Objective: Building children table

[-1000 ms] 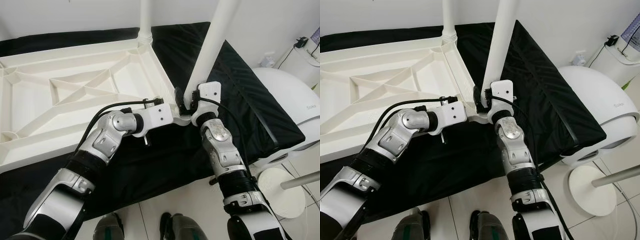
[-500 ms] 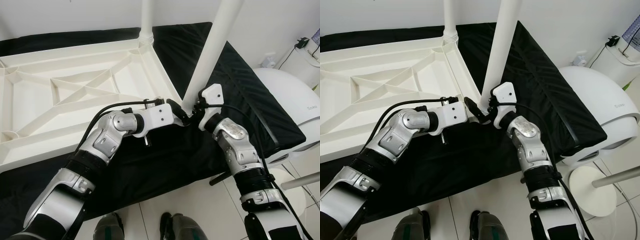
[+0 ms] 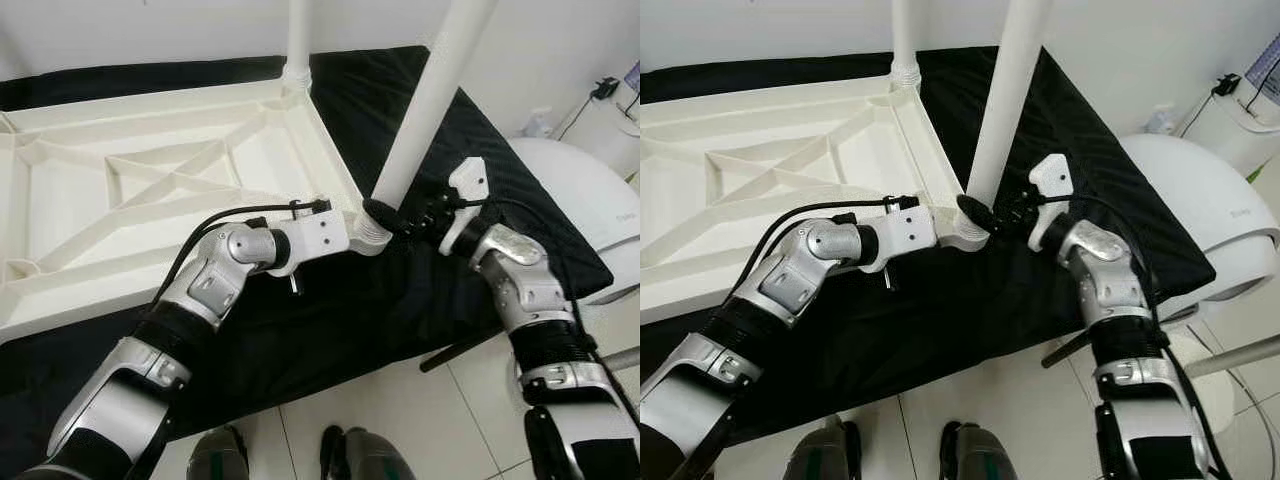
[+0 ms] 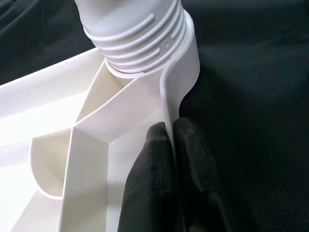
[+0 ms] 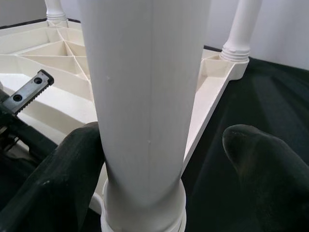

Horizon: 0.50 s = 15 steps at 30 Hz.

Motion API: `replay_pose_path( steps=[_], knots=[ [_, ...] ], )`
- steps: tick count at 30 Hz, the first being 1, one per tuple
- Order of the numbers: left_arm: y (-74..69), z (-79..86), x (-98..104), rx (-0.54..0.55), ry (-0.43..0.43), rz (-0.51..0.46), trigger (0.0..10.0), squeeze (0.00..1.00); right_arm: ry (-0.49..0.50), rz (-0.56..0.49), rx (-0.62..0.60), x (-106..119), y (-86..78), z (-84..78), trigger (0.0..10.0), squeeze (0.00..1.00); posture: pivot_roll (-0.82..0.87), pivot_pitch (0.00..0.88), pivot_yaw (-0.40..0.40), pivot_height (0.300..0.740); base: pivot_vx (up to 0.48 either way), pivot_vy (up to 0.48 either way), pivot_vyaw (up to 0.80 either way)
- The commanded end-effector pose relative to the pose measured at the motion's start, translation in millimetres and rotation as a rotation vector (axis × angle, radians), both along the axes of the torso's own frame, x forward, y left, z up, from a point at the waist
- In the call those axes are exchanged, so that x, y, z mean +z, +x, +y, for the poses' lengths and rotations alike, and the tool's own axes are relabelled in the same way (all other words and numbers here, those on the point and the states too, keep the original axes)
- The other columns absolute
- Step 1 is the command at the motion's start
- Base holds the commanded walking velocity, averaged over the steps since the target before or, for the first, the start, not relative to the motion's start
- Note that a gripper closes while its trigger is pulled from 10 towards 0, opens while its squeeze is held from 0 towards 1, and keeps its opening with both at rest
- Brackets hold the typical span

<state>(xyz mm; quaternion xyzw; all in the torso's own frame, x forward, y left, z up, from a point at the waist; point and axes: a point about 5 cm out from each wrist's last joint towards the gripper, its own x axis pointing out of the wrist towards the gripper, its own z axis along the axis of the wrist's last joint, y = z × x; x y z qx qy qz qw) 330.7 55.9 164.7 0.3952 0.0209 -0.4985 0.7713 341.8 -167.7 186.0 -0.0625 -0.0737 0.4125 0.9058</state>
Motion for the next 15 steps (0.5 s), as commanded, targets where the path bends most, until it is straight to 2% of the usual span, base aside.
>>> replay_pose_path(
  steps=[1, 8, 9, 10, 11, 13, 14, 15],
  knots=[
    [-5.1, -3.4, -7.8, -0.034, 0.040, -0.003, 10.0, 0.00, 0.002, 0.017, 0.024, -0.9, -0.3, -3.3, 10.0, 0.00, 0.01, 0.089, -0.043, 0.740, 0.000, 0.000, 0.00],
    [-5.1, -4.2, -7.2, -0.038, 0.041, -0.005, 10.0, 0.00, -0.005, 0.042, 0.088, -7.8, -2.7, 0.3, 9.8, 0.00, 0.02, 0.089, -0.044, 0.740, 0.000, 0.000, 0.00],
    [-5.2, -4.2, -7.2, -0.039, 0.041, -0.005, 10.0, 0.00, -0.002, 0.045, 0.091, -8.5, -2.5, 0.8, 8.6, 0.00, 0.02, 0.090, -0.044, 0.740, 0.000, 0.000, 0.00],
    [-5.2, -4.2, -7.2, -0.039, 0.041, -0.005, 10.0, 0.00, -0.002, 0.045, 0.091, -8.5, -2.5, 0.8, 8.6, 0.00, 0.02, 0.090, -0.044, 0.740, 0.000, 0.000, 0.00],
    [-5.2, -4.2, -7.2, -0.039, 0.041, -0.004, 10.0, 0.00, -0.001, 0.048, 0.094, -8.9, -2.5, 1.1, 9.3, 0.00, 0.02, 0.090, -0.044, 0.740, 0.000, 0.000, 0.00],
    [-5.3, -4.3, -7.2, -0.039, 0.041, -0.004, 10.0, 0.00, -0.001, 0.049, 0.097, -9.6, -2.3, 1.6, 9.3, 0.00, 0.02, 0.091, -0.043, 0.740, 0.000, 0.000, 0.00],
    [-5.4, -4.3, -7.1, -0.040, 0.041, -0.004, 10.0, 0.00, -0.003, 0.047, 0.098, -10.1, -1.7, 2.2, 10.0, 0.00, 0.01, 0.094, -0.043, 0.740, 0.000, 0.000, 0.00],
    [-5.4, -4.4, -7.1, -0.041, 0.041, -0.003, 10.0, 0.00, -0.005, 0.046, 0.098, -10.4, -1.2, 2.6, 10.0, 0.00, 0.01, 0.094, -0.043, 0.740, 0.000, 0.000, 0.00]
  ],
)
